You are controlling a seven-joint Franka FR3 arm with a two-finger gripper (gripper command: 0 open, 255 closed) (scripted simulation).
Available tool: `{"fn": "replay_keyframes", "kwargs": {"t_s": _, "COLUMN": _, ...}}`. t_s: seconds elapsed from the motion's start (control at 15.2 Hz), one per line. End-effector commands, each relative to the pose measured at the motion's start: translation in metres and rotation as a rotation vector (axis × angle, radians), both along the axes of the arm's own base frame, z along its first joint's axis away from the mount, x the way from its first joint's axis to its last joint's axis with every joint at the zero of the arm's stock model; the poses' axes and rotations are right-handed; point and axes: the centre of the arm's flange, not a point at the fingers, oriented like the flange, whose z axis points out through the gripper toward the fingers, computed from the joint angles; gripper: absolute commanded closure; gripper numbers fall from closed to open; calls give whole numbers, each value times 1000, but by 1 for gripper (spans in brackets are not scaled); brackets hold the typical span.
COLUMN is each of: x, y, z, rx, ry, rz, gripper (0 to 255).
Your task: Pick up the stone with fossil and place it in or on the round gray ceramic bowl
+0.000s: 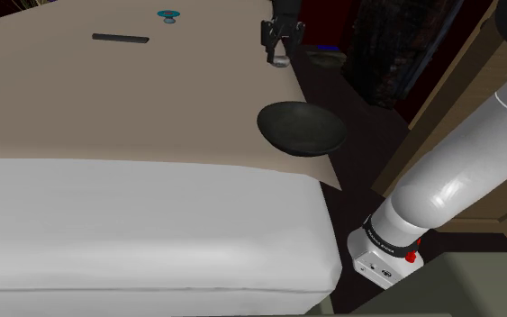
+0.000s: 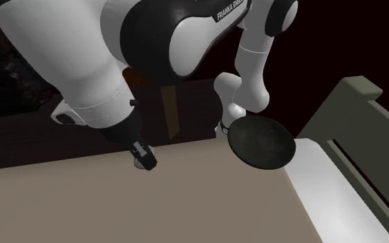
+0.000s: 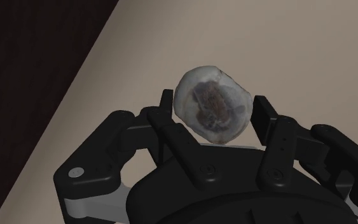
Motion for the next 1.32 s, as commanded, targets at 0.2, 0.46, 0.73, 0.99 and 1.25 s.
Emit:
{"fn": "replay_keyframes", "kwargs": {"t_s": 0.2, "x": -1, "y": 0, "z": 27, "rx": 0, "ry": 0, "rz": 0, "gripper": 255}}
{"fn": "replay_keyframes", "kwargs": {"t_s": 0.46, "x": -1, "y": 0, "z": 48, "rx": 0, "ry": 0, "rz": 0, "gripper": 255}}
{"fn": "replay_keyframes", "kwargs": {"t_s": 0.73, "x": -1, "y": 0, "z": 69, "rx": 0, "ry": 0, "rz": 0, "gripper": 255}}
{"fn": "replay_keyframes", "kwargs": {"t_s": 0.99, "x": -11, "y": 9, "z": 86, "rx": 0, "ry": 0, "rz": 0, "gripper": 255}}
{"fn": "replay_keyframes", "kwargs": {"t_s": 1.25, "x": -52, "y": 43, "z": 87, "rx": 0, "ry": 0, "rz": 0, "gripper": 255}}
